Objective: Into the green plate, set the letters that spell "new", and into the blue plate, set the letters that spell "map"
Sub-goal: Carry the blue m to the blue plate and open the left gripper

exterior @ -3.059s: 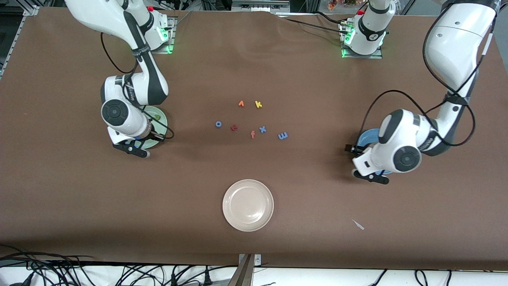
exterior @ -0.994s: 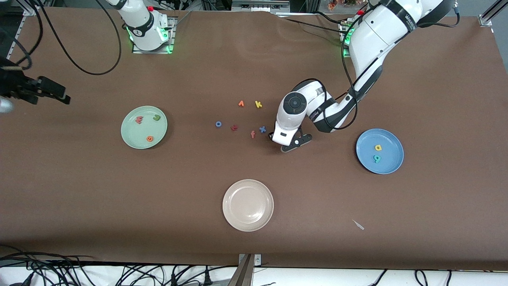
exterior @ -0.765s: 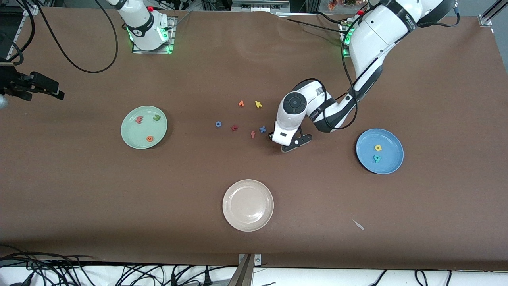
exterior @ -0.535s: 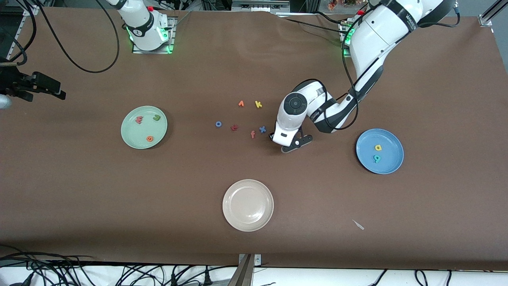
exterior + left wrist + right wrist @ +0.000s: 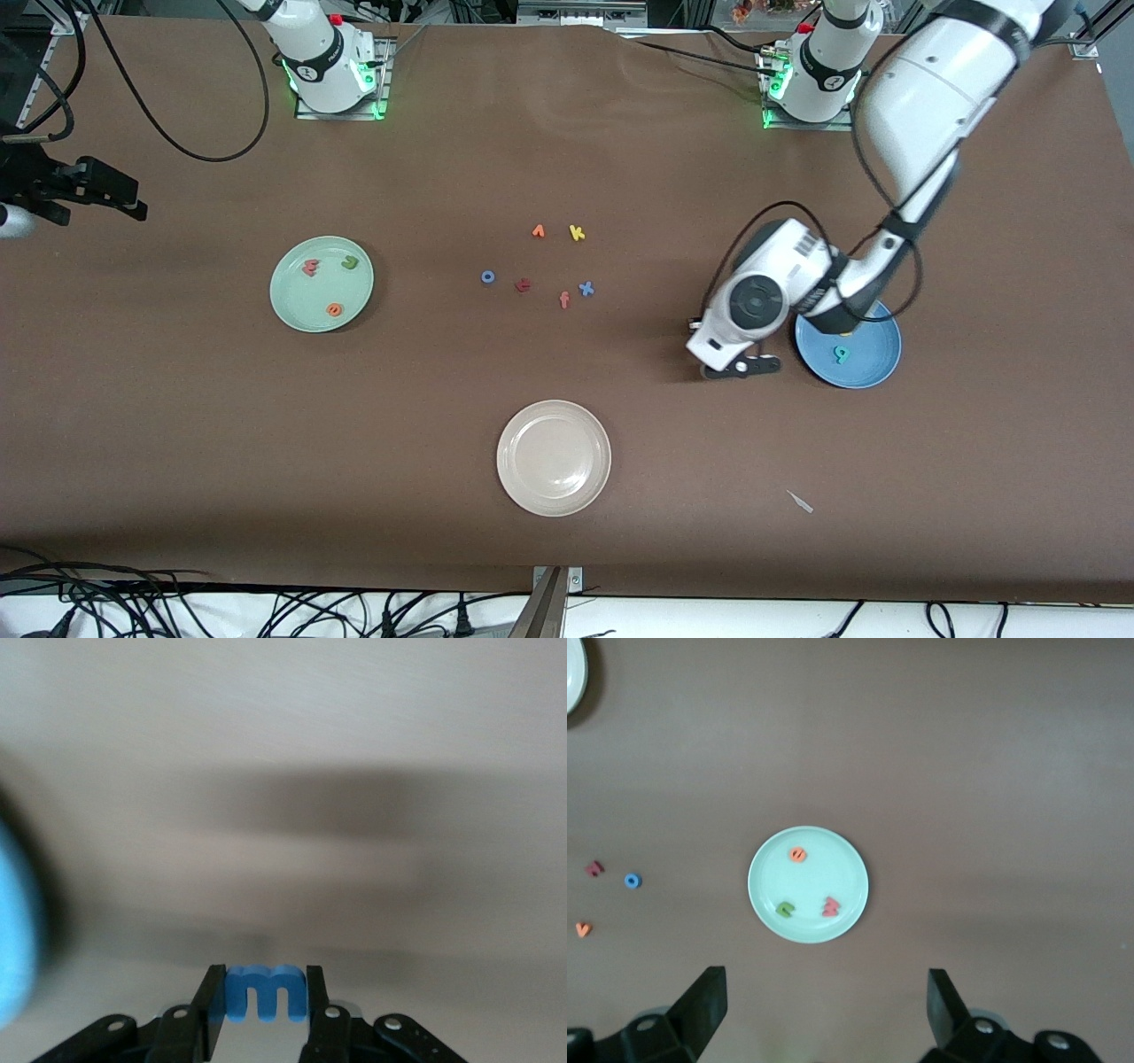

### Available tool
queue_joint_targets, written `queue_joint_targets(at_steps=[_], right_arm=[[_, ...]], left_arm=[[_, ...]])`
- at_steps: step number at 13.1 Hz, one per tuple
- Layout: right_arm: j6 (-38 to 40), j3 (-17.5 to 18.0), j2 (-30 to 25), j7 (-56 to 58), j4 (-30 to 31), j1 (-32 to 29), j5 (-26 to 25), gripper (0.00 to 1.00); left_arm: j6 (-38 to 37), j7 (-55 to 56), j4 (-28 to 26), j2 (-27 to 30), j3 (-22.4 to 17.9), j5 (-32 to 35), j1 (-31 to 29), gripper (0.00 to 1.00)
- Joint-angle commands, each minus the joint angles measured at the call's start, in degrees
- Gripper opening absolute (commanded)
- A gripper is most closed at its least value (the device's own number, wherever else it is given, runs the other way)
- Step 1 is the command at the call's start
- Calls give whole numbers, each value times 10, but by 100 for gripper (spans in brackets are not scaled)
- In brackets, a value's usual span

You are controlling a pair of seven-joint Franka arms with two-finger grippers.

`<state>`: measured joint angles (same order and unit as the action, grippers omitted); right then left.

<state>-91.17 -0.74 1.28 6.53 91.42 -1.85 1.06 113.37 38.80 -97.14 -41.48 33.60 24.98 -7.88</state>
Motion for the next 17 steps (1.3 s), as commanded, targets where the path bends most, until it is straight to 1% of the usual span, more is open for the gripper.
queue_joint_targets(at_steps=[1,2,5,7,8,9,10,12,14,15,17], right_arm=[[-19,11,-9,1,14,-10,-9,100],[-22,11,-8,0,14,-10,-10,100],[-49,11,-7,-2,15,-10,-9,100],[-42,11,-5,-12,15,-10,-8,100],[-42,11,-6,-21,16,-10,-8,100],[-43,11,-5,-27,15,-10,-9,100],[-44,12,-5,-34,15,-10,-9,100],[-29,12,-8,-70,16,-10,-5,100],[-30,15,-11,-67,19,-9,-8,100],[-37,26,-22,-64,31,-10,-11,100],[-62,27,-56,-59,80,-10,-11,100]], left_arm=[[-89,-150,33,13,12,1,-43,13],[-104,-201,39,12,8,5,-54,13],[-116,-351,38,7,-11,13,-99,13],[-114,-445,39,6,-49,21,-103,18],[-112,-473,39,5,-60,21,-103,39],[-112,-484,39,4,-64,21,-104,95],[-113,-484,40,9,-64,19,-105,100],[-118,-484,55,13,-64,10,-110,100],[-143,-481,77,21,-60,-8,-121,100],[-154,-482,94,22,-61,-27,-122,100],[-174,-474,112,22,-61,-36,-121,100]])
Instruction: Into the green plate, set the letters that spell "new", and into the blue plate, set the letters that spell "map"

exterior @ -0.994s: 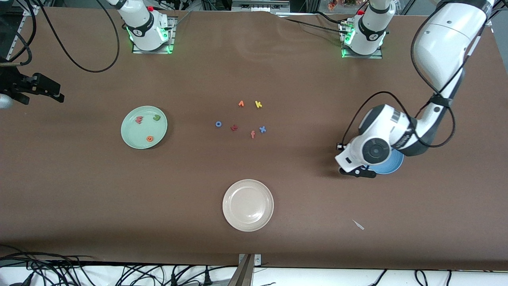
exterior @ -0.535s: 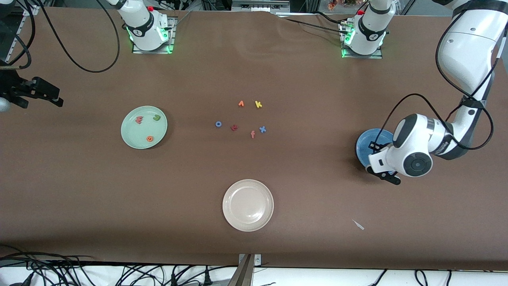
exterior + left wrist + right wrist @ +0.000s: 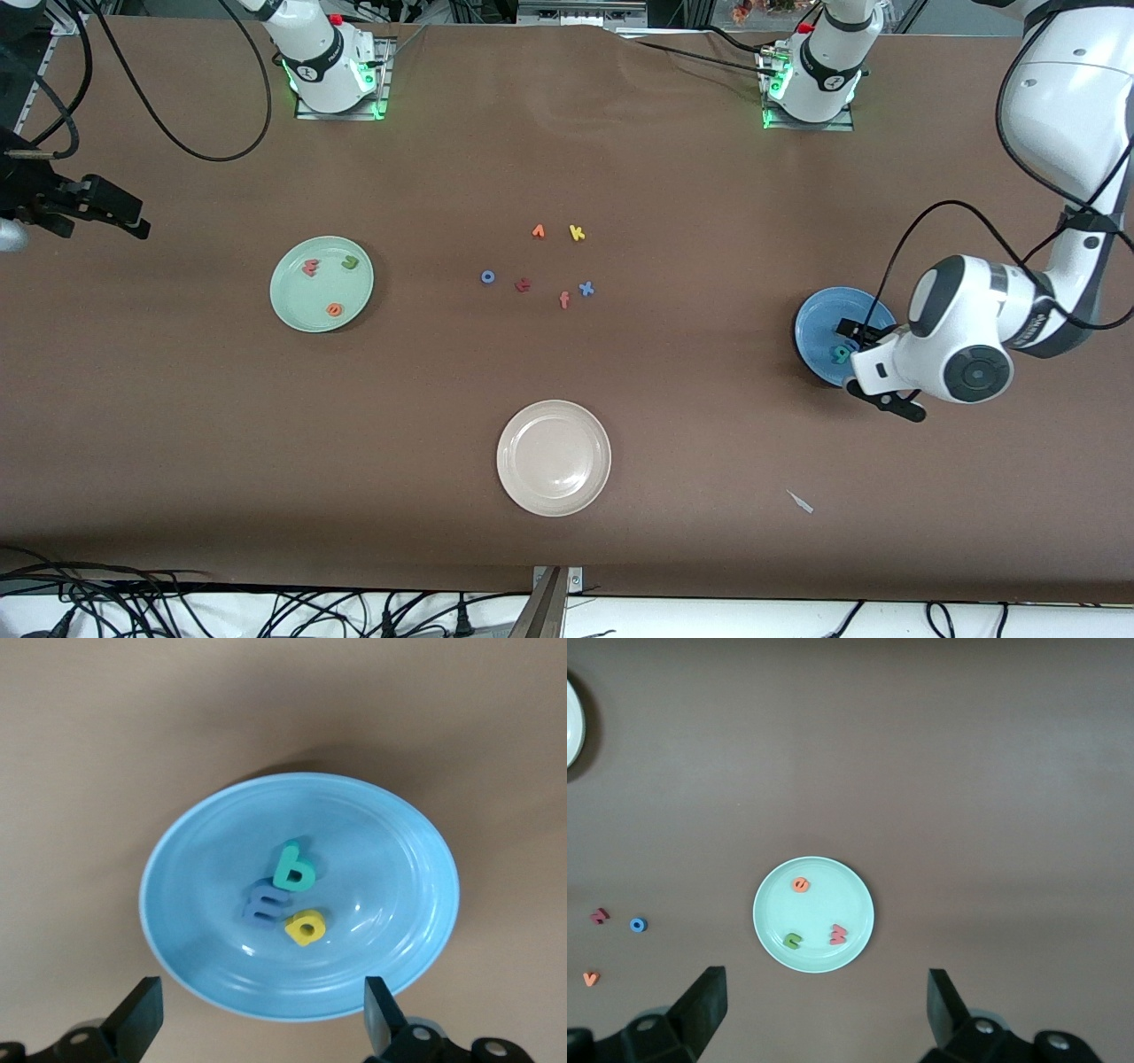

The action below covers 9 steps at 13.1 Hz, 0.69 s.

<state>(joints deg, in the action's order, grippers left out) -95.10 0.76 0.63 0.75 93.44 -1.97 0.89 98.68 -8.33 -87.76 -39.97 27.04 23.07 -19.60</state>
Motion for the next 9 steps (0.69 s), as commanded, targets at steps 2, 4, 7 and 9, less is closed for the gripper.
queue_joint_targets(at_steps=[2,4,7,9], right_arm=[[-12,13,-55,45,62,-8,-8,100],[-10,13,-55,90,59,-8,-5,100],[-3,10,-35,73,34,-9,-1,100],[3,12,-34,69,30,-8,0,100]], left_arm=[[-36,-4,20,18,4,-17,-5,100],[-40,-8,19,31,3,-17,-12,100],[-40,-6,-2,83,-15,-18,-7,100],[-25,-3,-47,152,-71,-36,31,100]])
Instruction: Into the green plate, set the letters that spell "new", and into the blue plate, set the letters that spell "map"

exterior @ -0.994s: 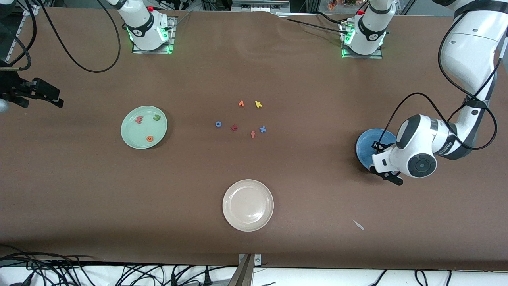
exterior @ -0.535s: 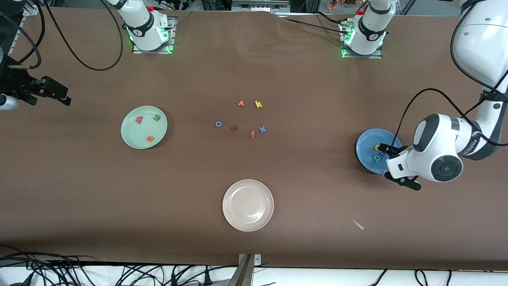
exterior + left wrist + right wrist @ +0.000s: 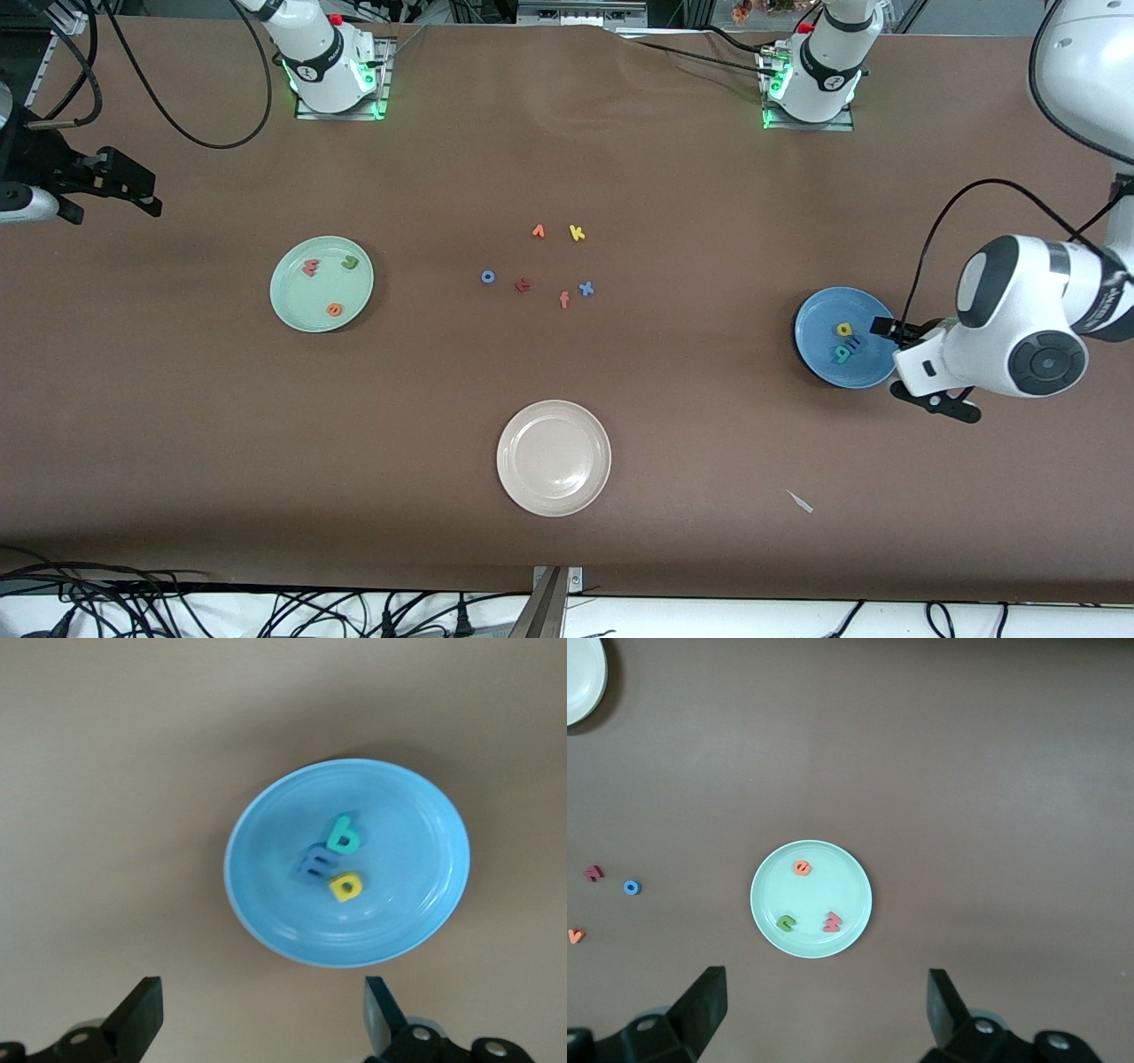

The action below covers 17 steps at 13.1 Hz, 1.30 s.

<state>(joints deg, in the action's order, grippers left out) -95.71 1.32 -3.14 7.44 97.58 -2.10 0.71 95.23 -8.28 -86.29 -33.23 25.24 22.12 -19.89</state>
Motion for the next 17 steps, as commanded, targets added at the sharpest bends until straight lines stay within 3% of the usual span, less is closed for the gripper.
queue_joint_targets(at_steps=[1,4,10,17], right_arm=[[8,6,5,0,-13,-8,3,100],[17,5,29,-49,-41,-9,6,100],[25,5,30,-44,-43,-8,5,100],[41,3,51,-43,-63,2,5,100]], left_arm=[[40,-4,-87,115,-98,-50,60,100],[105,-2,-145,196,-164,-132,71,100],[99,-2,-148,301,-167,-195,102,100],[17,-2,-121,360,-182,-220,123,100]])
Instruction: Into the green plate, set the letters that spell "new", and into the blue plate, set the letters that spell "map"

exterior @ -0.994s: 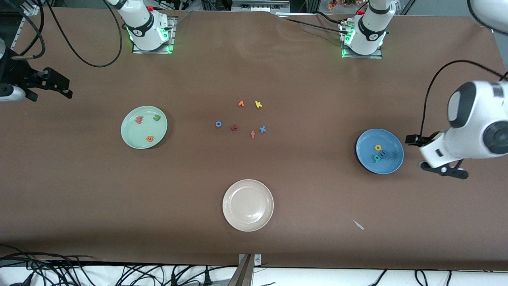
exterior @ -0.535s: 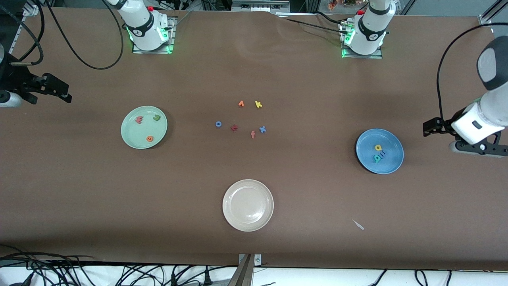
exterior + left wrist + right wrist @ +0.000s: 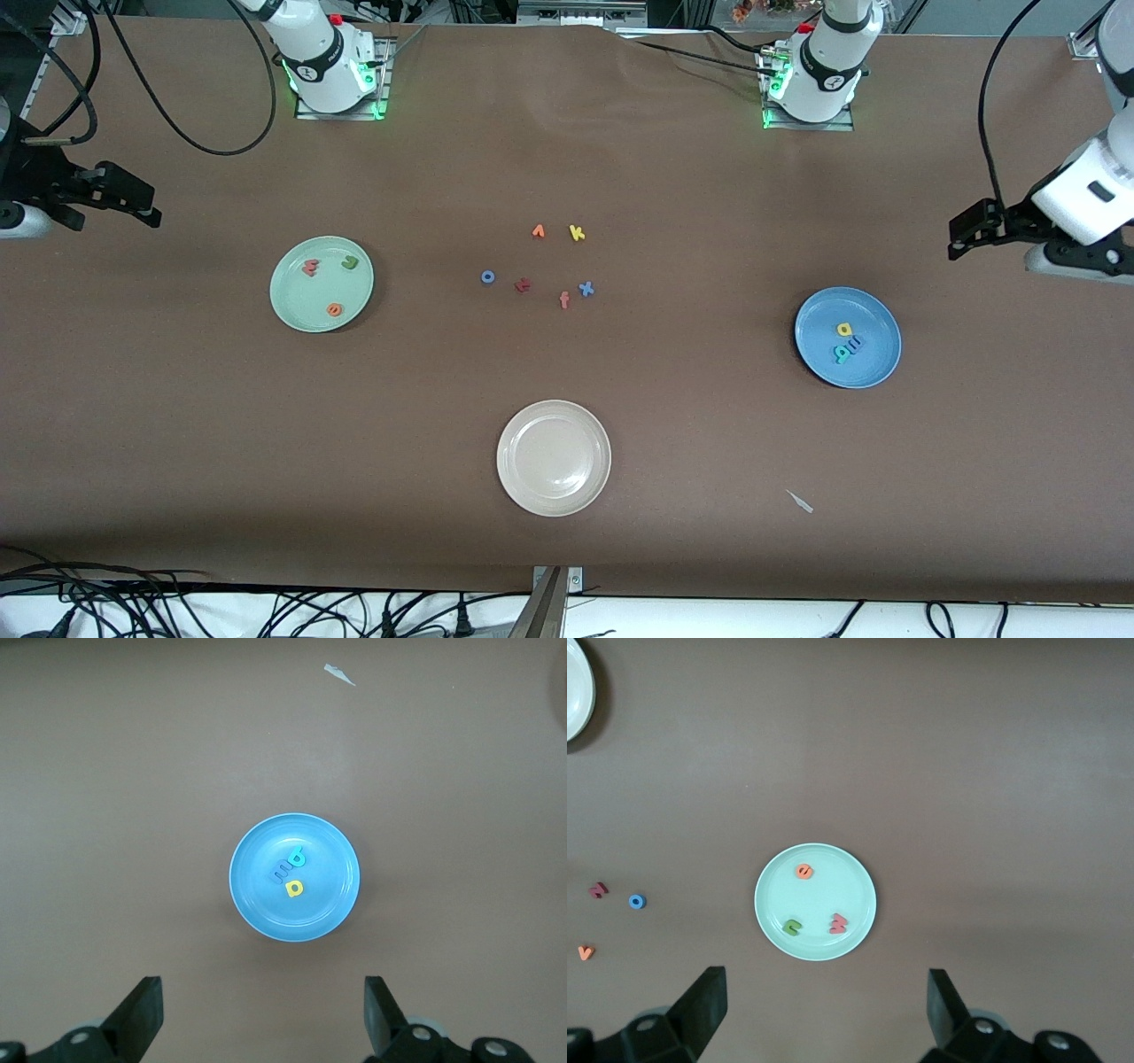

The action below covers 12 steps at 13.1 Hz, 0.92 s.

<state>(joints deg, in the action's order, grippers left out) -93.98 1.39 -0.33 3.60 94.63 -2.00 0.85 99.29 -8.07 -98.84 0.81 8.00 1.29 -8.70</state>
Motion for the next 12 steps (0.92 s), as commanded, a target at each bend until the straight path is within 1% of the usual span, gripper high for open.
queue_joint_targets(at_steps=[1,2,7,12], right_arm=[[39,1,38,-5,-57,8,3,100],[50,-2,47,-4,-73,12,0,100],[51,-3,47,-3,-74,14,-3,100],[52,-3,41,4,-72,12,-1,100]], left_arm=[[-38,-7,7,20,-10,-12,12,100],[-53,-8,7,20,-8,-11,12,100],[-117,-8,29,19,-6,-20,12,100],[-124,-4,29,11,0,-20,7,100]])
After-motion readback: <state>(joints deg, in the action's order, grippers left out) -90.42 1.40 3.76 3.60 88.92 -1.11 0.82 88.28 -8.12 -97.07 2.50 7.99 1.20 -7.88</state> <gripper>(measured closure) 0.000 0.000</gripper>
